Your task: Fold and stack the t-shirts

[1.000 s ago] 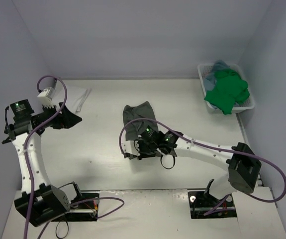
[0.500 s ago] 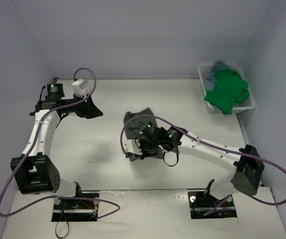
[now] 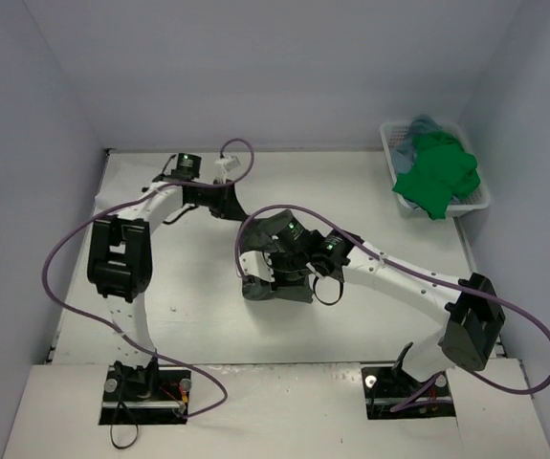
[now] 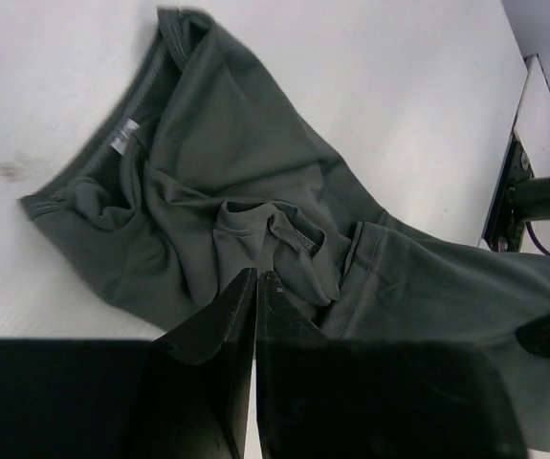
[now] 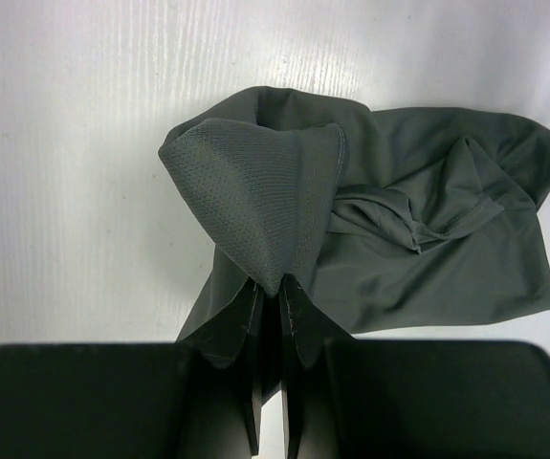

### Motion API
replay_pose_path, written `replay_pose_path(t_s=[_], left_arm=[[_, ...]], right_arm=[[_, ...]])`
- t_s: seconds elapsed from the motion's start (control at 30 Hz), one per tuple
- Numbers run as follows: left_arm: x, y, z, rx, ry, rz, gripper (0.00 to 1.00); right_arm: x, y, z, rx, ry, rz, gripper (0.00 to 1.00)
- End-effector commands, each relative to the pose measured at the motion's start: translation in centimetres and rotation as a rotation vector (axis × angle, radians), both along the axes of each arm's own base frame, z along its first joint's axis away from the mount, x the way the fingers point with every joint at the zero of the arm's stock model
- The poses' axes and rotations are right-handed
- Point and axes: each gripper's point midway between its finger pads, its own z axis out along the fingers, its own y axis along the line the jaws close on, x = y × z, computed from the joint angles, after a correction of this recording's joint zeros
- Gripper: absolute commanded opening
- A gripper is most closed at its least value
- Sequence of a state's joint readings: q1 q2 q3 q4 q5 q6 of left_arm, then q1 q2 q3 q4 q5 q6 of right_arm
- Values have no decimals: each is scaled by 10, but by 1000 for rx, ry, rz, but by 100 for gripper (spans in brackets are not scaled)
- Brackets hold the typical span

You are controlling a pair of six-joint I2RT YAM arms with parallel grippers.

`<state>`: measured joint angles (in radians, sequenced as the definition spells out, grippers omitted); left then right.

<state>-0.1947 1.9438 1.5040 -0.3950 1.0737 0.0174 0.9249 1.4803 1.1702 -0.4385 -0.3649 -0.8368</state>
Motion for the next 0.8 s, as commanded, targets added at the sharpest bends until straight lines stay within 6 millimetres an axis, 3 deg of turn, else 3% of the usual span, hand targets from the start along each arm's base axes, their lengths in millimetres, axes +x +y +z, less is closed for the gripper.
replay_pose_path(t_s=[0.0, 0.17, 0.3, 0.77], left_arm=[[0, -31, 25, -77, -78, -97, 0], [0, -56, 6, -82, -37, -125, 0], [1, -65, -10, -60, -29, -132, 0], [-6, -72, -27, -48, 10, -161, 0]], right_arm=[[8, 6, 13, 43, -6, 6, 0], [21, 3, 10, 44, 1, -9, 0], [37, 2, 10, 62, 14, -17, 0], [99, 0, 7, 115, 43, -64, 0]])
